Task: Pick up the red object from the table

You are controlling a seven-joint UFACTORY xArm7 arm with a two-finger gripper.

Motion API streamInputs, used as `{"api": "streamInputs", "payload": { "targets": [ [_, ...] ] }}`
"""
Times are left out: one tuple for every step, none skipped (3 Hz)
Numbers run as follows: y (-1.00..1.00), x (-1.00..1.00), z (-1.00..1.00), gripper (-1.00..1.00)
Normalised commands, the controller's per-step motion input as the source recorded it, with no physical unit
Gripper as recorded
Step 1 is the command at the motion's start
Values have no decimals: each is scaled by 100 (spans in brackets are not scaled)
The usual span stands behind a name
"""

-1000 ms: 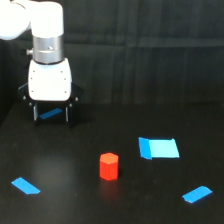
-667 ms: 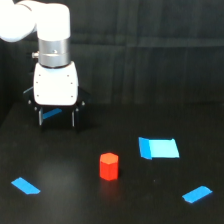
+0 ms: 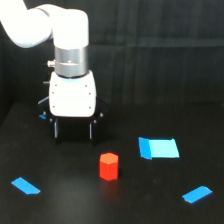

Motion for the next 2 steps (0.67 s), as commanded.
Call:
{"api": "streamInputs", "payload": {
  "targets": [
    [-97,68,-30,100],
    [-77,36,-33,100]
  ]
}}
